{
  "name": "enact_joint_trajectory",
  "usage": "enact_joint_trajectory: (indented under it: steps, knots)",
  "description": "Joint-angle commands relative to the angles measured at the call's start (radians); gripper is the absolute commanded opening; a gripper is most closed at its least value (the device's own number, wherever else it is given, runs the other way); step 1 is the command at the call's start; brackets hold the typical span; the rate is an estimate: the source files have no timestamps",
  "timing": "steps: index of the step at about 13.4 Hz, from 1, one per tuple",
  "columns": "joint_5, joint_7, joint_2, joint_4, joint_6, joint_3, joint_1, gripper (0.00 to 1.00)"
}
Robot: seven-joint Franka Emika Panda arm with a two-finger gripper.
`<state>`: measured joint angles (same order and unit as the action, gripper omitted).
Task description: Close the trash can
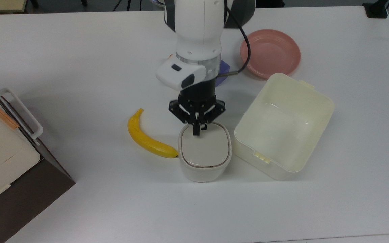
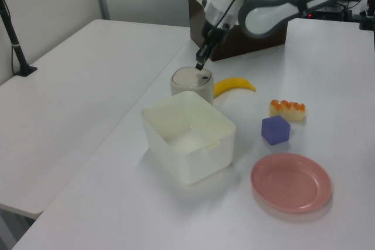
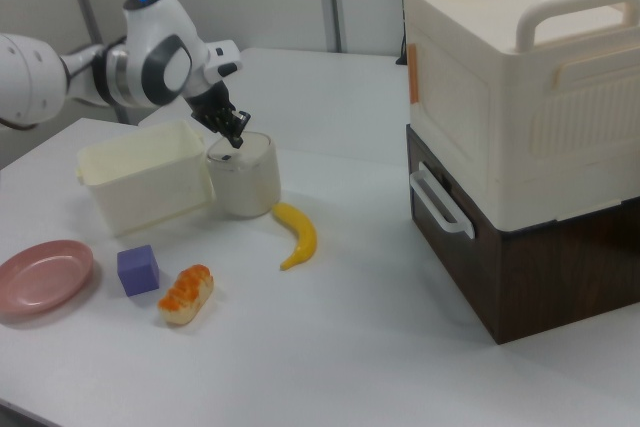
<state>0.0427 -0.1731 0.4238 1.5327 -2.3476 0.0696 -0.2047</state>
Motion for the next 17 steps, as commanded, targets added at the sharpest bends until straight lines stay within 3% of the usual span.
enact_joint_trajectory:
  steps: [1, 4, 5, 8, 10, 17]
  knots:
    - [-0.020, 0.001, -0.129, 0.038, 0.256, -0.001, 0.014, 0.35]
    - [-0.020, 0.013, -0.195, 0.038, 0.445, -0.001, 0.031, 0.90]
    - [-0.017, 0.035, -0.213, 0.038, 0.500, -0.001, 0.036, 1.00]
    - [-0.010, 0.139, -0.273, 0.038, 0.640, 0.009, 0.059, 1.00]
    - [-0.009, 0.127, -0.283, 0.021, 0.695, 0.012, 0.062, 1.00]
    - [-0.020, 0.126, -0.315, 0.021, 0.705, 0.012, 0.087, 1.00]
